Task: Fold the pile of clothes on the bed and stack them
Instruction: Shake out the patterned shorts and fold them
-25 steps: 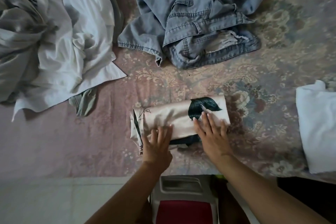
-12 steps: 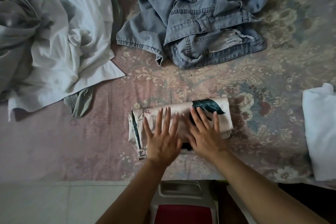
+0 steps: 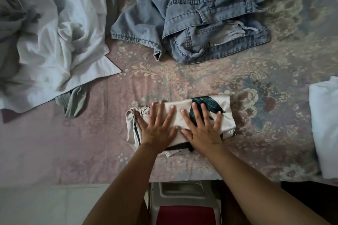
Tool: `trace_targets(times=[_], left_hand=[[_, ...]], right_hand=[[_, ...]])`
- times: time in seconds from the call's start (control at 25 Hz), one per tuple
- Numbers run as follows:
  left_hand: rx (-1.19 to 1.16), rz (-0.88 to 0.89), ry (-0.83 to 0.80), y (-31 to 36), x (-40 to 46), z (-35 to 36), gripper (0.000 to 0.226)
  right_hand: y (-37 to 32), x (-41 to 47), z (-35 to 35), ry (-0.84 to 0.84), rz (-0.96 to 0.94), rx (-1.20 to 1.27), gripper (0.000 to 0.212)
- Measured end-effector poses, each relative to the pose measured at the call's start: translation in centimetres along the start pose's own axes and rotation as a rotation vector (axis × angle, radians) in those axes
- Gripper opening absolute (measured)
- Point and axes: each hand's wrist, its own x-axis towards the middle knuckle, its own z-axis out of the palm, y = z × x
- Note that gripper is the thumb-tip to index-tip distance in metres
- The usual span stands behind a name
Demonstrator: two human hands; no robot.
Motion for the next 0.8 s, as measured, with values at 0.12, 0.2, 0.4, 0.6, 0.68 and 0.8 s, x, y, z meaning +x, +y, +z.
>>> trace_targets(times=[0.12,0.2,0.4,0.6,0.68,0.8], left_hand=[[-0.163,-0.252,0.081,-1.9,0.1,-1.8,0.074],[-0.408,-0.395,0.106,-3.3,-0.4,-2.7,0.091],[-1.106,-0.898,0.148,-3.0,-2.1,-3.4,0.072],[-1.267,-0.732,0.008,-1.4,-3.0,-7.9,0.034],[-1.248,-0.535,0.016,3.0,-2.3,-11.0,0.051],[-1.138,-0.317,0.026,11.3,-0.4,-12.2,0.068]], right_hand=[[-1.5,-2.2,-0.8,-0.043,-0.058,0.052,0.057],[-1.9,-2.9,-0.4,-0.133,-0.101,0.09,0.059],[-1.4,-2.0,-1.2,-0.218,-0.143,0.187,0.057],[1.7,-3.6,-3.6,-0.002,0.107,0.829,0.033],[4.3,-3.8,-6.0,-0.109,0.409,1.165,0.03],[8.1,-2.3,-9.4,-0.095,0.678,1.446,0.026]])
